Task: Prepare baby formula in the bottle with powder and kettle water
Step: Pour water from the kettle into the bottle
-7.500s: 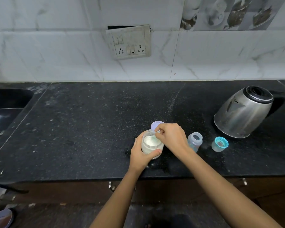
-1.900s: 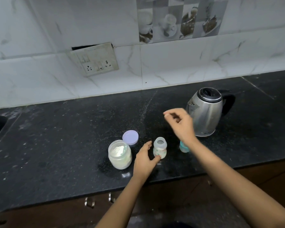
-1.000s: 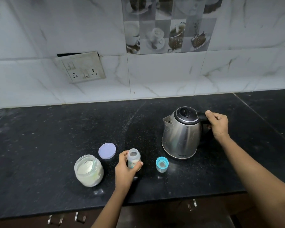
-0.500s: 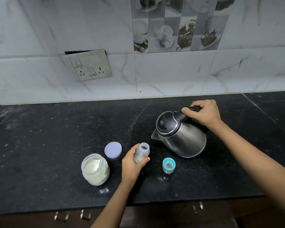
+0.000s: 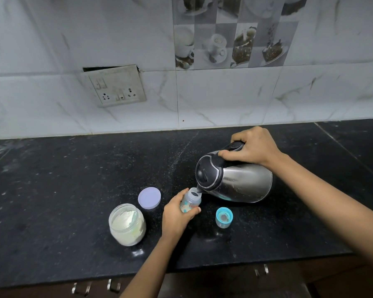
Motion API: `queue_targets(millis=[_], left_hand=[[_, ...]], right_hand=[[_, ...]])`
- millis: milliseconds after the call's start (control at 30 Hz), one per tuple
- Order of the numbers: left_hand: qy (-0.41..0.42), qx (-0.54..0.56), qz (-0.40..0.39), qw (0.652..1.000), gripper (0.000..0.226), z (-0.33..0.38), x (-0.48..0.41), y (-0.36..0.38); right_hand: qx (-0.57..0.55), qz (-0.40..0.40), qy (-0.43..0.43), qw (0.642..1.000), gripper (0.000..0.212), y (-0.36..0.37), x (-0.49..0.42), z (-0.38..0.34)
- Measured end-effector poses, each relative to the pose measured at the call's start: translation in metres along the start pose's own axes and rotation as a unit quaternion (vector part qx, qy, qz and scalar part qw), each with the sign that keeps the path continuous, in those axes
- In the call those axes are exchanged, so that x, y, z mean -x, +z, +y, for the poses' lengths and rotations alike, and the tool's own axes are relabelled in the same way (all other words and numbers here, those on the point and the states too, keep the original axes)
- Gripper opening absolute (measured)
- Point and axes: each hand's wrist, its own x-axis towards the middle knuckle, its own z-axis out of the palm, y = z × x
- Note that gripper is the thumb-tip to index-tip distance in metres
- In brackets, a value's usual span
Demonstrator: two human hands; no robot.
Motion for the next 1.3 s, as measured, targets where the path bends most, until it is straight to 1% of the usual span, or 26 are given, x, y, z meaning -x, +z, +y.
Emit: queue_targets(millis=[100, 200, 400, 733, 967, 1133, 1300], left_hand=[[0.002, -0.004, -0.002, 1.000, 0.067, 0.001, 0.000, -0.001], [0.000, -0.008, -0.006, 1.000, 0.067, 0.001, -0.001, -0.002], [0.002, -0.012, -0.004, 1.000, 0.066, 0.004, -0.004, -0.004], [-0.007, -0.016, -0.010, 1.000, 0.069, 0.007, -0.006, -0.003], [-0.012, -0.015, -0.007, 1.000, 0.067, 0.006, -0.004, -0.004], [-0.023, 0.004, -0.008, 1.000, 0.067, 0.006, -0.002, -0.003], [-0.026, 0.030, 0.003, 0.999, 0.061, 0.006, -0.001, -0.002]], right_hand=[[0.038, 0.000, -0.040, 0.999, 0.065, 0.000, -0.005, -0.004], [0.061, -0.002, -0.064, 0.996, 0.066, -0.003, -0.009, -0.007], [0.081, -0.006, -0.076, 0.994, 0.064, -0.011, -0.012, -0.013], [0.125, -0.021, -0.104, 0.986, 0.068, -0.025, -0.022, -0.021], [0.140, -0.014, -0.126, 0.982, 0.070, -0.037, -0.030, -0.024], [0.157, -0.021, -0.138, 0.978, 0.074, -0.048, -0.037, -0.026], [0.172, -0.014, -0.155, 0.973, 0.071, -0.058, -0.043, -0.027]])
